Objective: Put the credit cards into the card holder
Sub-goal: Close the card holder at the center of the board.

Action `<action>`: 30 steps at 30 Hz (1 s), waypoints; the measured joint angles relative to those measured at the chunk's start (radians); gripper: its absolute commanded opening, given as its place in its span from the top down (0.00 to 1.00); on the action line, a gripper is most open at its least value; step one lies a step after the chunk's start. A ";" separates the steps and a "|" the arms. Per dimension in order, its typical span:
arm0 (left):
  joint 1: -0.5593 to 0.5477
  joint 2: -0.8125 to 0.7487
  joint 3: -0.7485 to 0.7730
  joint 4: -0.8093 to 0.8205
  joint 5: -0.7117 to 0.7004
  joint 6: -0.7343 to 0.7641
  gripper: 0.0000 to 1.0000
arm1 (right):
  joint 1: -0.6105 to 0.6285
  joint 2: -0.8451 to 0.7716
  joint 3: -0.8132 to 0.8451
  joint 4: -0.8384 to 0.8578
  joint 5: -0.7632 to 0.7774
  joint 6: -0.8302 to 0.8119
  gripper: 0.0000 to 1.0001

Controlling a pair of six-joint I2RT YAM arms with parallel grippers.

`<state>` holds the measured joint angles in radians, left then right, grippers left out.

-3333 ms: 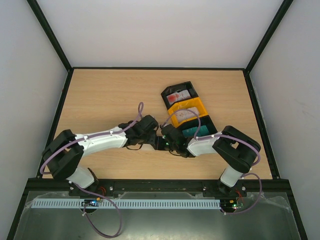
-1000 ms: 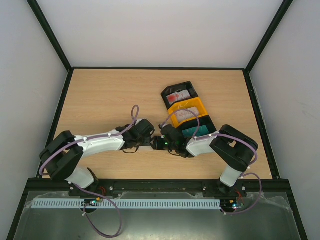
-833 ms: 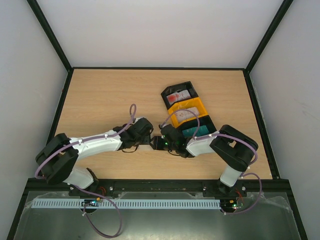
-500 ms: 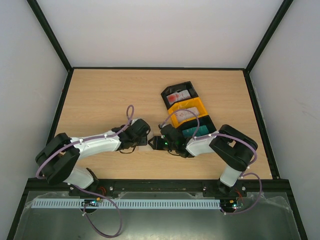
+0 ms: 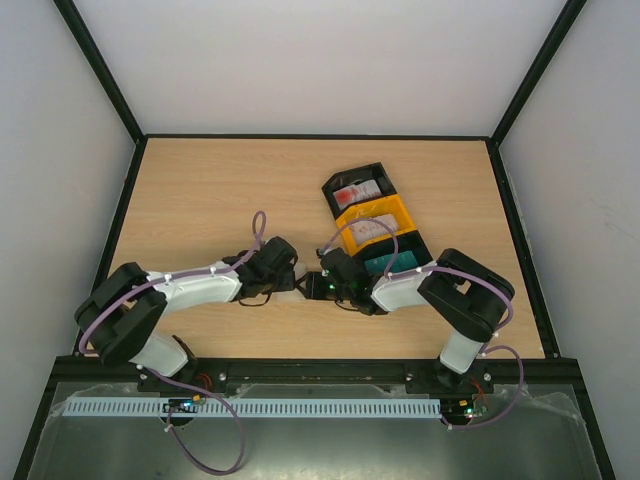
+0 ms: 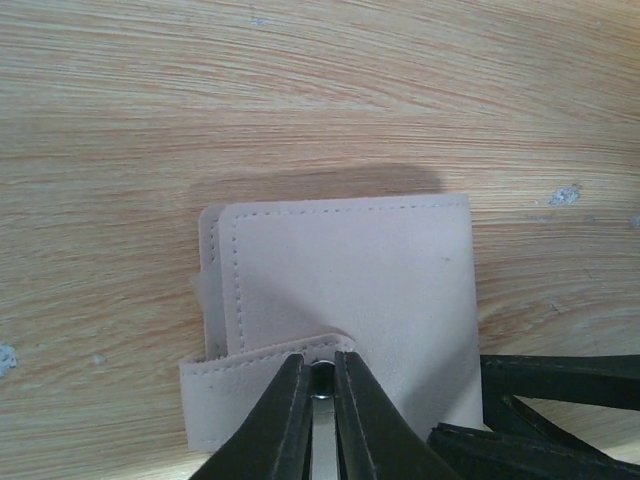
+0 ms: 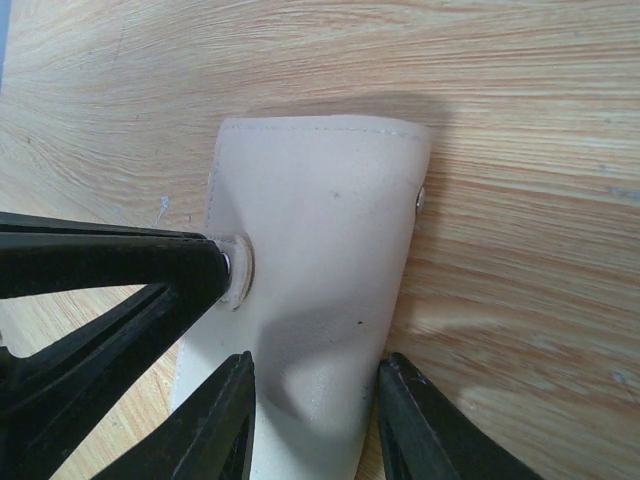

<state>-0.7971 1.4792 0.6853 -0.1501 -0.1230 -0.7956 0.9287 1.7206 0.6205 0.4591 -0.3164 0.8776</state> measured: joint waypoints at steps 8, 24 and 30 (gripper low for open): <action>0.002 0.006 0.000 0.010 0.023 0.002 0.96 | 0.000 0.001 0.000 0.000 0.000 0.000 0.65; 0.002 -0.020 0.002 -0.004 0.045 0.012 0.80 | 0.000 0.005 0.003 0.004 -0.002 0.000 0.65; 0.002 -0.025 0.020 -0.024 0.035 0.029 0.75 | 0.000 0.010 0.006 0.007 -0.003 0.000 0.65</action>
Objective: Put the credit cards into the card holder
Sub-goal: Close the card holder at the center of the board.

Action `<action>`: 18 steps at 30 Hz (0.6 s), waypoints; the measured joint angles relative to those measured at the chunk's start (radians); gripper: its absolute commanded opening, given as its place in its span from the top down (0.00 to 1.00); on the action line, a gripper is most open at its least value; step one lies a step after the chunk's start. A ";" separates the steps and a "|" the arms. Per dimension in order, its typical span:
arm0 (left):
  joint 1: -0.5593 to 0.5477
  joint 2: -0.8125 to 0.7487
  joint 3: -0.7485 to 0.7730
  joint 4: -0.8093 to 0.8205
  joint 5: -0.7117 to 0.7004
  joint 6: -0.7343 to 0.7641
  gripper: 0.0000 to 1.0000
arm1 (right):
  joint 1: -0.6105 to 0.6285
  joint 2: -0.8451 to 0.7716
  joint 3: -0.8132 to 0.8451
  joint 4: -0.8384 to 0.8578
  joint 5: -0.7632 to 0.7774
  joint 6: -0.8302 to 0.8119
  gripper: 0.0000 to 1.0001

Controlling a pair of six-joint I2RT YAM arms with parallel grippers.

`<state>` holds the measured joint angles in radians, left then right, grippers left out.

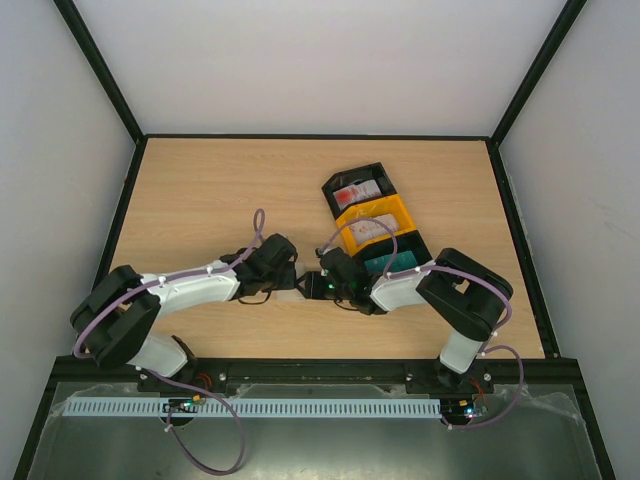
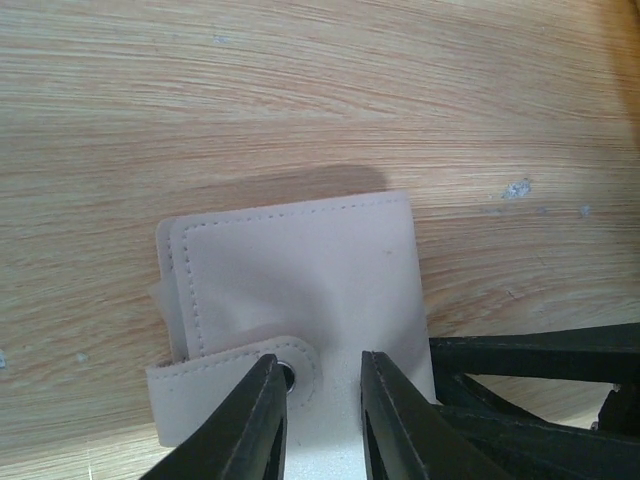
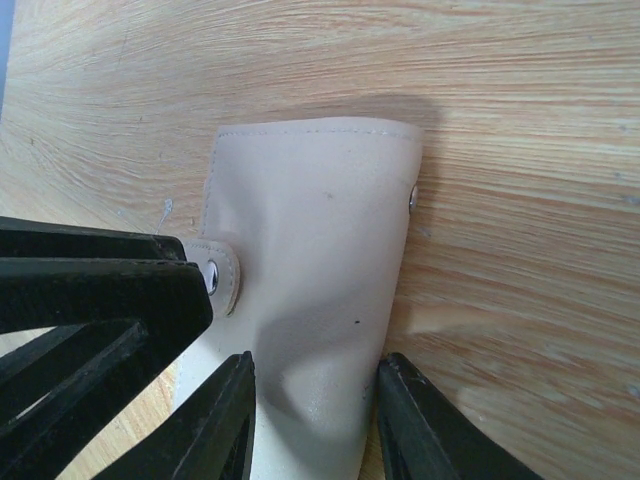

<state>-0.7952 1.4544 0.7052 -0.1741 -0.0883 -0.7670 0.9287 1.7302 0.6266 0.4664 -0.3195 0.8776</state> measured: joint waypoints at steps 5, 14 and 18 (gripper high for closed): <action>0.000 0.011 0.003 -0.005 -0.019 0.006 0.71 | 0.000 0.002 0.000 0.004 0.000 0.000 0.65; 0.000 0.058 0.018 -0.005 -0.032 0.020 0.75 | 0.000 0.006 0.000 0.011 -0.002 0.000 0.65; 0.002 0.060 0.018 -0.005 -0.024 0.027 0.81 | 0.000 0.006 0.000 0.012 -0.002 0.000 0.65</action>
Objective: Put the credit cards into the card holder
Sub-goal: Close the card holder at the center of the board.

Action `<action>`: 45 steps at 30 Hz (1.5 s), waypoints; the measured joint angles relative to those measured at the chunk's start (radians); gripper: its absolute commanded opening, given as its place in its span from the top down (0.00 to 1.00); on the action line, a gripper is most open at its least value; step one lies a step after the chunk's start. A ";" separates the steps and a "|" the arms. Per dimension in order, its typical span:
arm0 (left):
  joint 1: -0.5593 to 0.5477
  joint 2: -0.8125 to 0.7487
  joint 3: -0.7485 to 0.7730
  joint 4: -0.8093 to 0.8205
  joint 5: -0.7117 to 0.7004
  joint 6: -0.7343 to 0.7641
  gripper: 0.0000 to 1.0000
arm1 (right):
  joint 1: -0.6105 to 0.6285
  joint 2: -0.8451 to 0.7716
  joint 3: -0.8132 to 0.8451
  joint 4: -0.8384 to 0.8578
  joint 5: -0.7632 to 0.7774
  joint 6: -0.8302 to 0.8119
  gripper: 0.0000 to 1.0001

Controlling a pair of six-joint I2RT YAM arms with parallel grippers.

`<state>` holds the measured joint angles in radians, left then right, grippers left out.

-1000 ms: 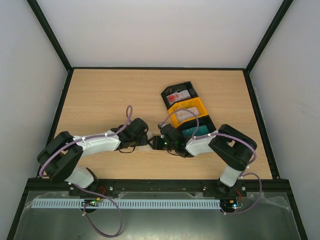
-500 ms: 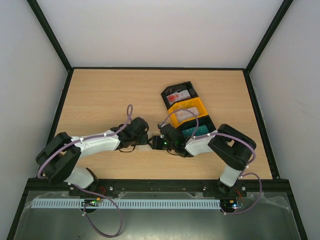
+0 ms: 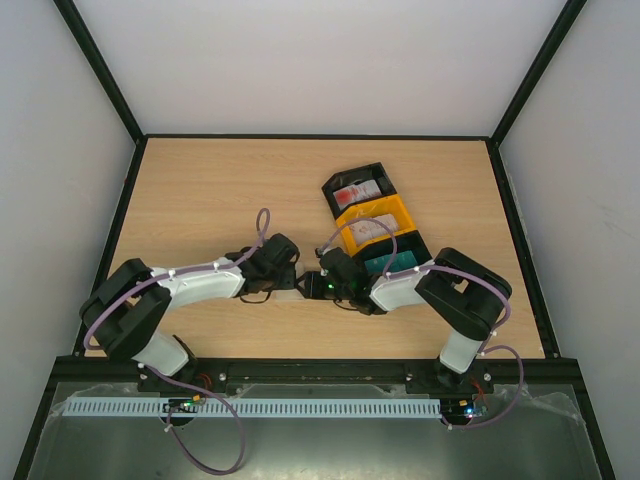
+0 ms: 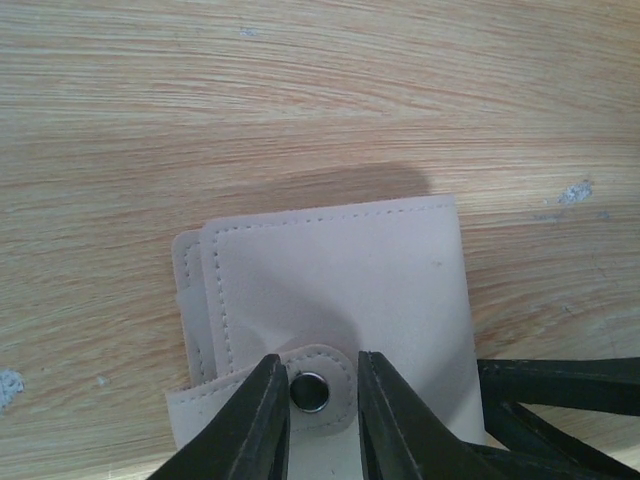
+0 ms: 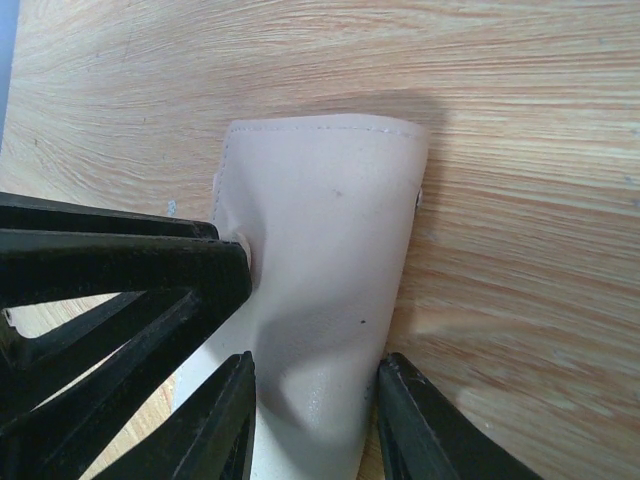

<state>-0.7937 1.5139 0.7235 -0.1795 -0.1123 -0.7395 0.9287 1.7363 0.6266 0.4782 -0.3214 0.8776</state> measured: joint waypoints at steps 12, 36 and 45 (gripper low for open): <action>0.003 0.000 0.005 -0.028 0.006 0.027 0.94 | 0.000 0.001 0.001 0.001 -0.001 0.000 0.65; 0.003 -0.014 0.009 -0.066 0.043 0.062 0.79 | 0.000 0.013 0.014 0.000 -0.002 0.000 0.65; 0.002 -0.027 0.009 -0.072 0.064 0.065 0.76 | 0.000 0.017 0.016 0.003 -0.002 0.000 0.66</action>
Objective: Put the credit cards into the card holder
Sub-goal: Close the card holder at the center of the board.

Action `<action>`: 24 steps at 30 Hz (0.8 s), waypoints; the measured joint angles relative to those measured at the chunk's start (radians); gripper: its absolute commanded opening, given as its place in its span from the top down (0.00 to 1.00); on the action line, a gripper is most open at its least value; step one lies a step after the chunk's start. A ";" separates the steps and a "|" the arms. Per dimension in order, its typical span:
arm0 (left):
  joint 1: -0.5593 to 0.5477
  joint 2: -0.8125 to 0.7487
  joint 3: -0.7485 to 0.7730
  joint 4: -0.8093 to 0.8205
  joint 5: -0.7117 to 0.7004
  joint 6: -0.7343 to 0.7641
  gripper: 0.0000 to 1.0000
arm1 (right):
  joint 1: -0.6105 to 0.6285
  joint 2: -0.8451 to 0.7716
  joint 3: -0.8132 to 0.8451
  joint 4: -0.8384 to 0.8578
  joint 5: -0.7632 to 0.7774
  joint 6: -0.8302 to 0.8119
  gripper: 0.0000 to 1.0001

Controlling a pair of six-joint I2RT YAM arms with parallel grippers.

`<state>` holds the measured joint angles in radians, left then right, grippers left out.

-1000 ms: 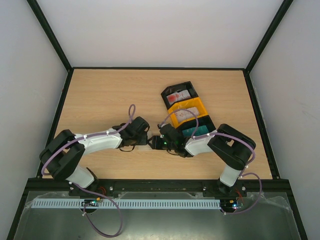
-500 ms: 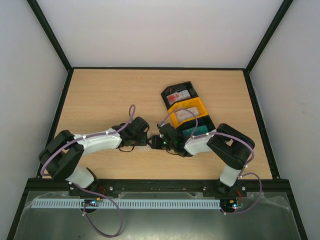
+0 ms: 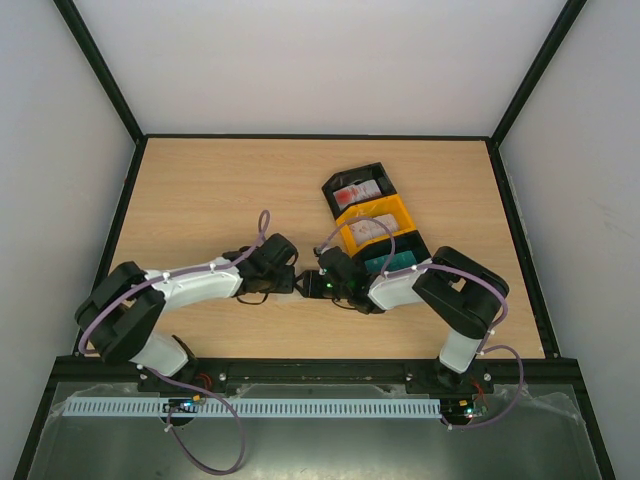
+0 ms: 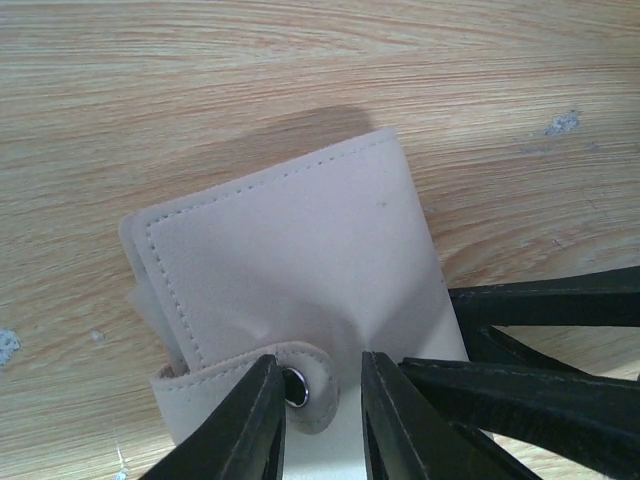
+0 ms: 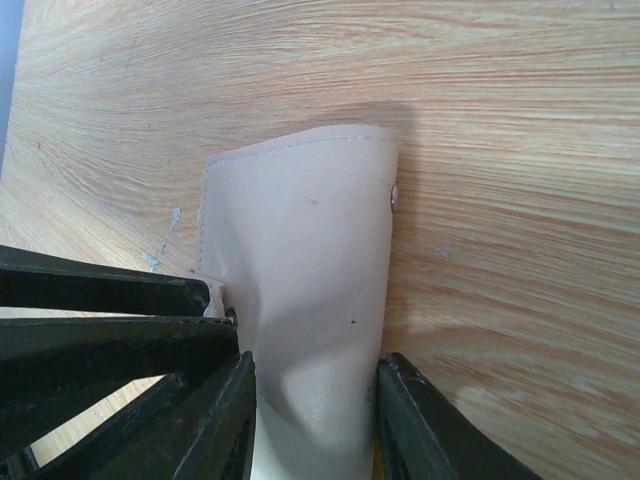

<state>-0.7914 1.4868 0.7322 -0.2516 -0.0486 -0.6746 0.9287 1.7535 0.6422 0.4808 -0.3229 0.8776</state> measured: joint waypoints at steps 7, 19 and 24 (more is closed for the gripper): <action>0.000 -0.028 0.000 -0.006 -0.009 -0.007 0.72 | 0.000 0.000 0.000 0.000 0.000 0.000 0.66; 0.000 -0.051 0.000 -0.030 -0.091 -0.035 0.85 | 0.000 0.005 0.000 0.003 0.000 0.002 0.66; 0.000 -0.023 0.000 -0.023 -0.087 -0.036 0.86 | 0.000 0.006 0.000 0.007 0.000 0.002 0.65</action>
<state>-0.7914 1.4635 0.7322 -0.2749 -0.1352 -0.7105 0.9287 1.7599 0.6422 0.4881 -0.3233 0.8795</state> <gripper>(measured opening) 0.148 0.345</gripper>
